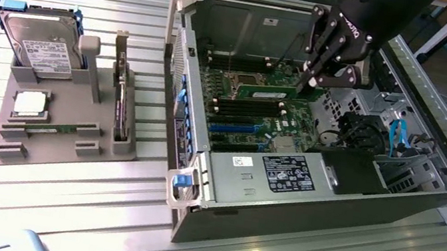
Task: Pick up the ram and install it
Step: 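Pick up the ram and move it above insertion slot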
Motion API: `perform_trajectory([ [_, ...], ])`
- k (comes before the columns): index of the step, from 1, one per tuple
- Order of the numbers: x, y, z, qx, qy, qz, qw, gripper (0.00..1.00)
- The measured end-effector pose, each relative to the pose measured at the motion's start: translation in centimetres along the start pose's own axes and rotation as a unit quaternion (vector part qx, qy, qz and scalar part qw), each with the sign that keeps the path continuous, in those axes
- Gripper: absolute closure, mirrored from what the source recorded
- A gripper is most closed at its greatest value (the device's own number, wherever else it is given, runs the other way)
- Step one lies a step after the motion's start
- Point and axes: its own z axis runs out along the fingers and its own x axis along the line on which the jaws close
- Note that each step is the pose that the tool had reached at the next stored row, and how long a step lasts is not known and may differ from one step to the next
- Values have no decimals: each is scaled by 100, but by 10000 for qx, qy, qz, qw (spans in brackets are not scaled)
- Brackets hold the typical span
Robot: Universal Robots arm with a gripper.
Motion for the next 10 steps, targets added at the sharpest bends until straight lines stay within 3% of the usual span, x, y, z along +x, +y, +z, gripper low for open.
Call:
perform_trajectory([
  [10,0,-4,82,3,-2,0,10000,88],
])
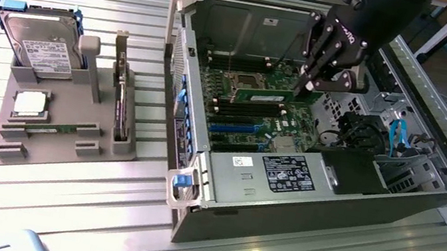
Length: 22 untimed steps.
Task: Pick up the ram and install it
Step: 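Pick up the ram and move it above insertion slot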
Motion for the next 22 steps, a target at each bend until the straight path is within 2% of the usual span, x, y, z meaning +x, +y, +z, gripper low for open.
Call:
perform_trajectory([
  [11,-22,-2,30,0,0,1,10000,88],
  [22,-187,-10,62,0,-1,1,10000,88],
])
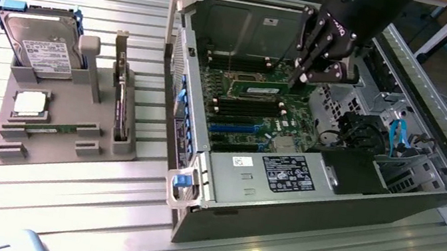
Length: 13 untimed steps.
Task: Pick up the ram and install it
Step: 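Pick up the ram and move it above insertion slot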
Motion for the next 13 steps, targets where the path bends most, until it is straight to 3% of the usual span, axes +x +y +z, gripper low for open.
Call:
perform_trajectory([
  [7,-65,-4,16,0,-8,-1,10000,88],
  [8,-65,-3,18,1,-15,-1,10000,88],
  [11,-66,-3,22,20,-84,-4,10000,88],
  [13,-66,-3,22,22,-88,-4,10000,88],
])
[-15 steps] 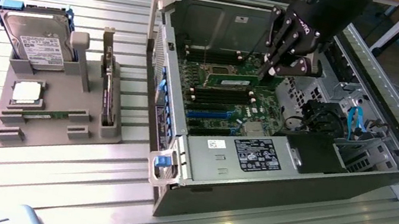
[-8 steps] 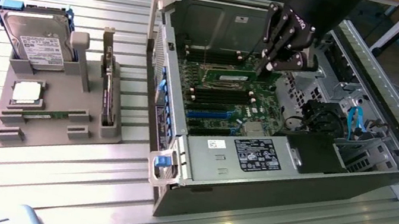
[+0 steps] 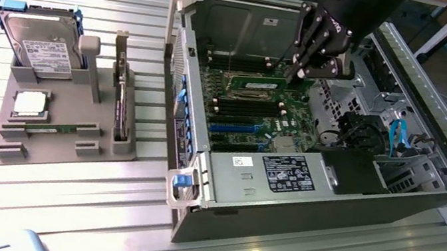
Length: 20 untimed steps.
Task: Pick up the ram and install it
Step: 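Pick up the ram and move it above insertion slot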
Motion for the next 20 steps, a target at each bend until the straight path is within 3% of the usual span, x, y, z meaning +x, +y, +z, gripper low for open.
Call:
perform_trajectory([
  [3,0,1,0,7,0,-1,10000,88],
  [6,0,4,0,63,1,-11,10000,88],
  [10,0,5,1,70,-1,-11,10000,88],
  [16,0,5,6,99,-70,-14,9999,88],
  [20,0,5,7,100,-72,-14,9999,88],
])
